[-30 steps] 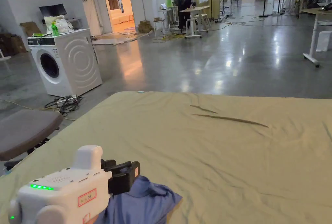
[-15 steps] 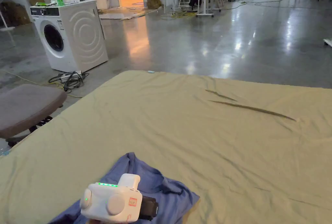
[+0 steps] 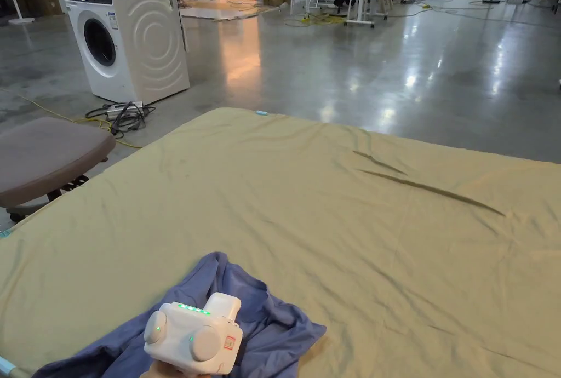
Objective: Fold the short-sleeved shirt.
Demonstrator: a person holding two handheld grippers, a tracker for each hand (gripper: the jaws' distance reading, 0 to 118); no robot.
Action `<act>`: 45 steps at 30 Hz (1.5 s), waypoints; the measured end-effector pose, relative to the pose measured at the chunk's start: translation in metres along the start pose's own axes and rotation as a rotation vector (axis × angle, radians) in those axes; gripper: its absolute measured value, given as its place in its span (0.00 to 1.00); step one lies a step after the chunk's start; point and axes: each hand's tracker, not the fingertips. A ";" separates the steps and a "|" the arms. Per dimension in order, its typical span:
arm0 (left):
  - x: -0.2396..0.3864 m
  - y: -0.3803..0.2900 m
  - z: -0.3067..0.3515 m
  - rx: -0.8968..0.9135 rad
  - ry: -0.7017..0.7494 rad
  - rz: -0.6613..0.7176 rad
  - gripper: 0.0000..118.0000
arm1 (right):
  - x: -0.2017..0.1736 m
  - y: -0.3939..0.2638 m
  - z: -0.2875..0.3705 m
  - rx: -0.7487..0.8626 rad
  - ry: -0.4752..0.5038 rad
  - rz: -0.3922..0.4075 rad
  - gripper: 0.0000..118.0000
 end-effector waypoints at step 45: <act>0.548 -0.097 0.018 -0.204 -1.053 -0.373 0.04 | 0.131 -0.081 0.089 -0.013 -0.300 -0.256 0.00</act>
